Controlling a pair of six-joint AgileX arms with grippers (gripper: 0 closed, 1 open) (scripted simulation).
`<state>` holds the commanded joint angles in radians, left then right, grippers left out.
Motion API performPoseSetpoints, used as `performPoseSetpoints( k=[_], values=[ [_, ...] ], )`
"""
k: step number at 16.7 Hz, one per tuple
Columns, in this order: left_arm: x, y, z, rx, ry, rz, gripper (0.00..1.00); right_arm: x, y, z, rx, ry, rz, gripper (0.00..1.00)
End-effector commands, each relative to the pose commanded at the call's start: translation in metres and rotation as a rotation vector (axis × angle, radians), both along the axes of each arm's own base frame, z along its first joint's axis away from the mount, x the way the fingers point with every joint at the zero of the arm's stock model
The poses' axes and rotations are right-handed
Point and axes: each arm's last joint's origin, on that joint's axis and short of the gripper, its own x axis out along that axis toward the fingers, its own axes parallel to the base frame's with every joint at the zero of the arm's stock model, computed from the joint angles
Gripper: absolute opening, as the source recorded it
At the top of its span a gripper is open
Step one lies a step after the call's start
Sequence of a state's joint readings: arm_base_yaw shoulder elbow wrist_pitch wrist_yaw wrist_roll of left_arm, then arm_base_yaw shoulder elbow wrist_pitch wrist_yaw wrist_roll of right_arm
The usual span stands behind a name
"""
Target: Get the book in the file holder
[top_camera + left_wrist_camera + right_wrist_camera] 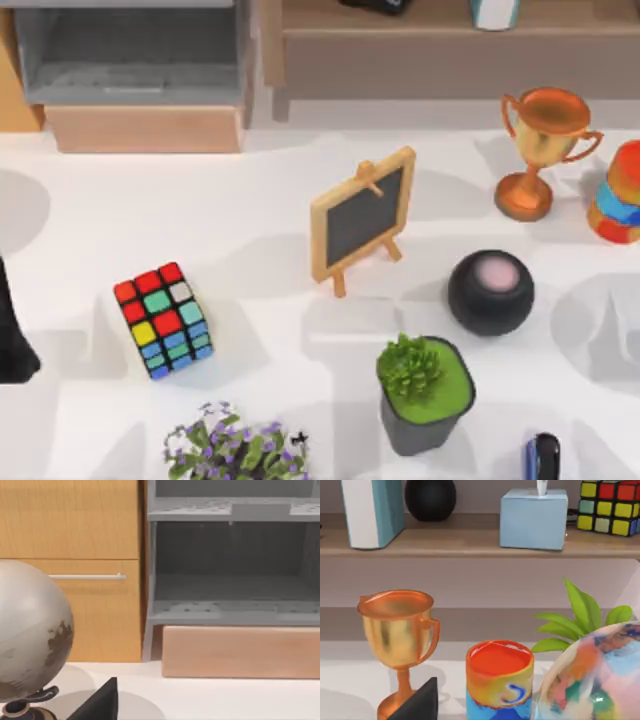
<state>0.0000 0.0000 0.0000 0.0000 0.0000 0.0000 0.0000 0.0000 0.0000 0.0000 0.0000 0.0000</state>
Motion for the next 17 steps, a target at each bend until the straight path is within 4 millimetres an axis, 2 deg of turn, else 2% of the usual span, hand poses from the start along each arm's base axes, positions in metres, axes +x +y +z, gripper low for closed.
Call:
performPoseSetpoints(
  k=[3, 5, 7, 10, 12, 14, 17],
  values=[
    [0.0, 0.0, 0.002, 0.0, -0.001, 0.0, 1.0, 0.0, 0.0, 0.0, 0.0, 0.0, 0.0, 1.0],
    [0.001, -0.002, 0.015, 0.0, -0.008, 0.0, 1.0, 0.0, 0.0, 0.0, 0.0, 0.0, 0.0, 1.0],
    [0.003, -0.005, 0.037, -0.001, -0.017, 0.0, 1.0, 0.0, 0.0, 0.0, 0.0, 0.0, 0.0, 1.0],
    [0.017, -0.013, 0.083, -0.003, -0.027, -0.005, 1.0, 0.0, 0.0, 0.0, 0.0, 0.0, 0.0, 1.0],
    [0.036, -0.023, 0.119, -0.005, -0.031, -0.009, 1.0, 0.0, 0.0, 0.0, 0.0, 0.0, 0.0, 1.0],
    [0.063, -0.04, 0.154, -0.008, -0.033, -0.014, 1.0, 0.0, 0.0, 0.0, 0.0, 0.0, 0.0, 1.0],
    [0.118, -0.081, 0.198, -0.012, -0.032, -0.022, 1.0, 0.0, 0.0, 0.0, 0.0, 0.0, 0.0, 1.0]
  ],
)
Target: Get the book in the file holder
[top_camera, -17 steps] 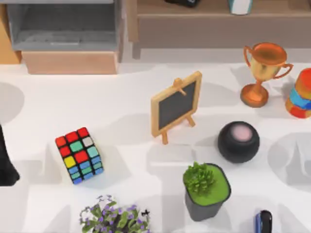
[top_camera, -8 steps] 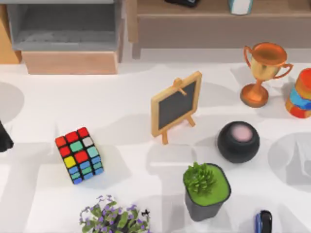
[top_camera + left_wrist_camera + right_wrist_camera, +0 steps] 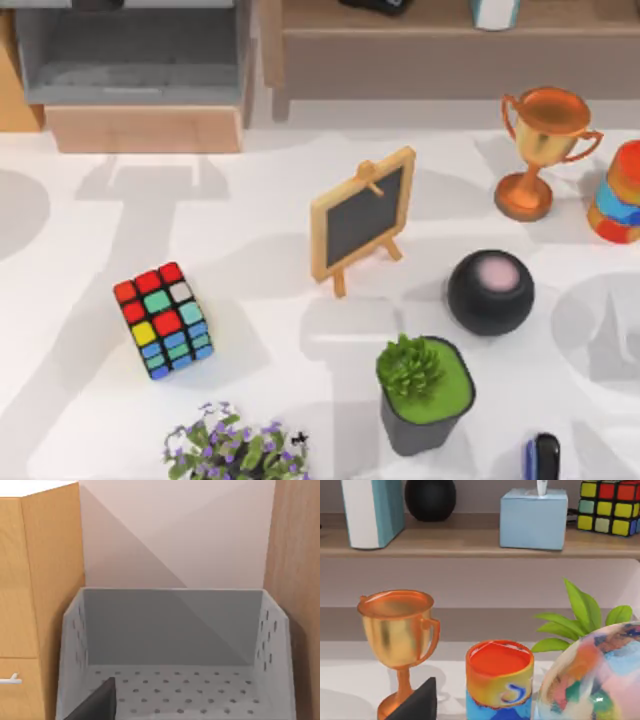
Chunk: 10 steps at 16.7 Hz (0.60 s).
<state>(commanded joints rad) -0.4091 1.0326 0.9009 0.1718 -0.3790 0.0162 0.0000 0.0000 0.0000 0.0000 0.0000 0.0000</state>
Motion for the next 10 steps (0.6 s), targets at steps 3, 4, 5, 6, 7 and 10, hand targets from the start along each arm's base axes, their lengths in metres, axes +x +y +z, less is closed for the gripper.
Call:
performPoseSetpoints(
  k=[3, 4, 5, 6, 7, 10],
  values=[
    [0.062, -0.064, 0.021, -0.002, 0.006, -0.007, 1.0, 0.0, 0.0, 0.0, 0.0, 0.0, 0.0, 1.0],
    [0.081, -0.09, 0.022, -0.002, 0.009, -0.01, 1.0, 0.0, 0.0, 0.0, 0.0, 0.0, 0.0, 1.0],
    [0.1, -0.117, 0.019, -0.001, 0.012, -0.012, 1.0, 0.0, 0.0, 0.0, 0.0, 0.0, 0.0, 1.0],
    [0.117, -0.145, 0.013, 0.0, 0.015, -0.013, 1.0, 0.0, 0.0, 0.0, 0.0, 0.0, 0.0, 1.0],
    [0.131, -0.173, 0.003, 0.002, 0.018, -0.015, 1.0, 0.0, 0.0, 0.0, 0.0, 0.0, 0.0, 1.0],
    [0.163, -0.253, -0.039, 0.007, 0.025, -0.016, 1.0, 0.0, 0.0, 0.0, 0.0, 0.0, 0.0, 1.0]
  ],
)
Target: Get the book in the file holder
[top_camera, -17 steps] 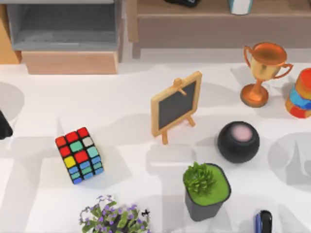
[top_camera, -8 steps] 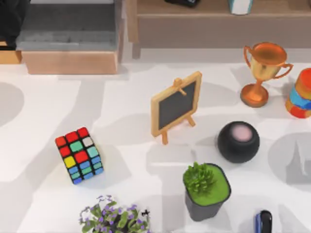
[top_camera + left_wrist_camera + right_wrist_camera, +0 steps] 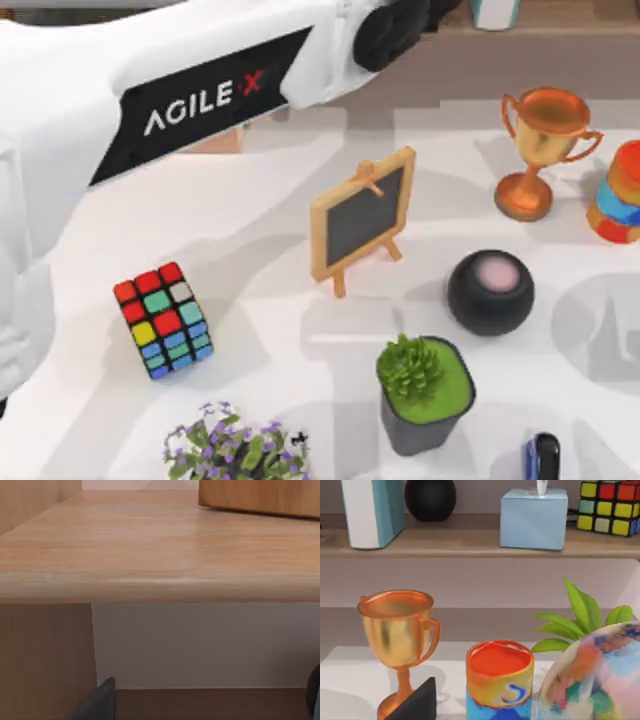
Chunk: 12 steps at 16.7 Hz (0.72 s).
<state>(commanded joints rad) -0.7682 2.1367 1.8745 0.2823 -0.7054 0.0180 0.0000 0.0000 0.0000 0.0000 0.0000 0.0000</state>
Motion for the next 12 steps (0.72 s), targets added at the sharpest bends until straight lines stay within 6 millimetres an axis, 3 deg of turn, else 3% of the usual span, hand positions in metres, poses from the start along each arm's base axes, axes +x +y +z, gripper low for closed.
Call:
performPoseSetpoints(
  k=[3, 6, 9, 12],
  values=[
    [0.014, -0.06, -0.05, 0.002, 0.002, 0.004, 1.0, 0.0, 0.0, 0.0, 0.0, 0.0, 0.0, 1.0],
    [0.018, -0.096, -0.092, -0.001, 0.0, 0.012, 1.0, 0.0, 0.0, 0.0, 0.0, 0.0, 0.0, 1.0],
    [0.019, -0.11, -0.112, -0.007, -0.004, 0.02, 1.0, 0.0, 0.0, 0.0, 0.0, 0.0, 0.0, 1.0],
    [0.019, -0.112, -0.115, -0.008, -0.005, 0.021, 1.0, 0.0, 0.0, 0.0, 0.0, 0.0, 0.0, 1.0]
  ],
)
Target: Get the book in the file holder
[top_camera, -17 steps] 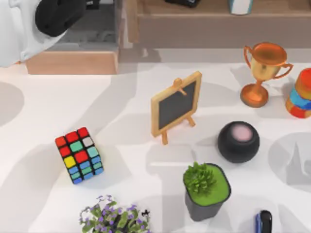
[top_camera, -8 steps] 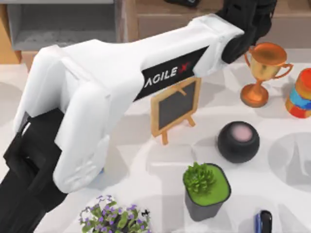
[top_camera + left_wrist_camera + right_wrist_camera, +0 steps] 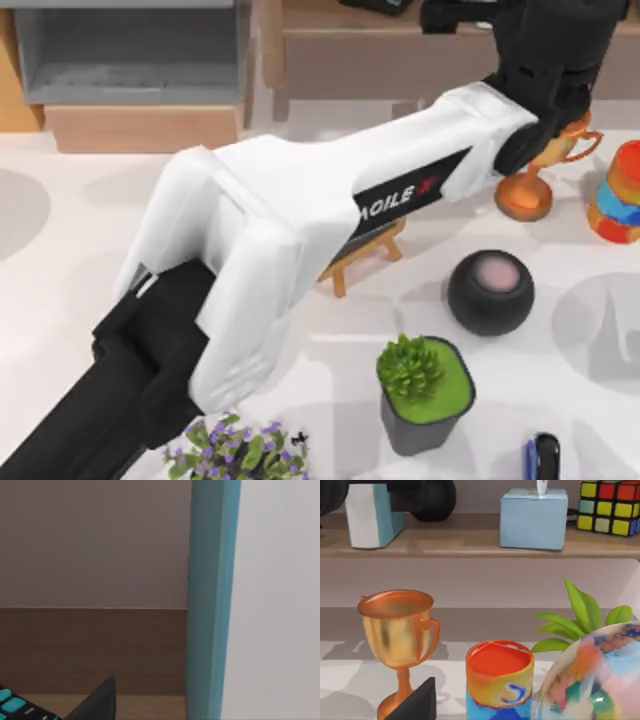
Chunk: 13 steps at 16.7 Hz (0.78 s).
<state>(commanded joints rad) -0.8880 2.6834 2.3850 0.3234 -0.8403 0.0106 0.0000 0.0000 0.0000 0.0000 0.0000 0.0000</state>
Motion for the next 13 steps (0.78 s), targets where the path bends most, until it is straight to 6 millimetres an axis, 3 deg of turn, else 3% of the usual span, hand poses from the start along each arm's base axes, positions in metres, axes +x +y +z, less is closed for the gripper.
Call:
performPoseSetpoints(
  k=[13],
  values=[
    [0.018, -0.001, 0.0, 0.0, 0.0, 0.0, 1.0, 0.0, 0.0, 0.0, 0.0, 0.0, 0.0, 1.0]
  ],
)
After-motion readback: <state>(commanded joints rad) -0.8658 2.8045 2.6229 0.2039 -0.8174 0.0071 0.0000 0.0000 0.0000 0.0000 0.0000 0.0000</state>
